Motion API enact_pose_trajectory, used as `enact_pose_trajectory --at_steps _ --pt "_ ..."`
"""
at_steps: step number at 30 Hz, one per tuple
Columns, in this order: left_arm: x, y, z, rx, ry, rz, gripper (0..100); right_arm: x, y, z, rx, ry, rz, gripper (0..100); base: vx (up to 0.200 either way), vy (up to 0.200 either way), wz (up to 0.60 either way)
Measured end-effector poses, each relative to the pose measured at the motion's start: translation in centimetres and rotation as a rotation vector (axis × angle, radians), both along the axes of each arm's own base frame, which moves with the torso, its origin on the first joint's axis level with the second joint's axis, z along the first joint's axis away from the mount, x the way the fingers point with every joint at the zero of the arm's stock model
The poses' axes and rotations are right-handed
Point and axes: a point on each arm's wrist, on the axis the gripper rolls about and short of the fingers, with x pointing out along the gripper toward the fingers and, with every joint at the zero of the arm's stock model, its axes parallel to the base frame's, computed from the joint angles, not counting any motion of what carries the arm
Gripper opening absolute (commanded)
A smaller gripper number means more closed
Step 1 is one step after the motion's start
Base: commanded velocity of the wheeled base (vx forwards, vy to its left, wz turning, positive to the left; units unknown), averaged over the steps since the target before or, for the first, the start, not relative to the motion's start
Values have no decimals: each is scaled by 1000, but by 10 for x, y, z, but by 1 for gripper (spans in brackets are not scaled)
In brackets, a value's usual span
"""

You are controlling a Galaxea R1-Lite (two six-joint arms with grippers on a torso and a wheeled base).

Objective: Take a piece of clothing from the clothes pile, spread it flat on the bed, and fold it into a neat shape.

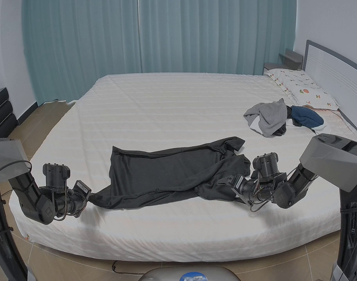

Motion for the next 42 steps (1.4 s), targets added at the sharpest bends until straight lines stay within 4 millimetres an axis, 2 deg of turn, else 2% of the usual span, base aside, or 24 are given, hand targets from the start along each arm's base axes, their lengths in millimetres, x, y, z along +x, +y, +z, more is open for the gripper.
enact_pose_trajectory --at_steps 4,8,15,23,28,33,39,42 --pt "0 0 0 1 0 1 0 2 3 -2 -3 -3 1 0 0 0 0" --pt "0 0 0 1 2 1 0 0 -3 -3 -21 21 -14 0 0 0 0" --pt "-1 0 0 1 3 -1 0 -9 -34 11 -46 105 -61 0 0 0 0" --pt "-5 -1 1 11 10 -6 0 -45 -69 38 -52 150 -65 0 0 0 0" --pt "-12 -3 5 43 12 -38 0 -78 -84 51 -100 175 -35 0 0 0 0" --pt "-23 -4 9 97 50 -87 0 -109 -94 57 -155 218 6 0 0 0 0" --pt "-39 -5 9 161 173 -164 0 -128 -98 56 -209 241 63 0 0 0 0" --pt "-42 -6 10 192 198 -204 0 -138 -100 48 -241 273 101 0 0 0 0"
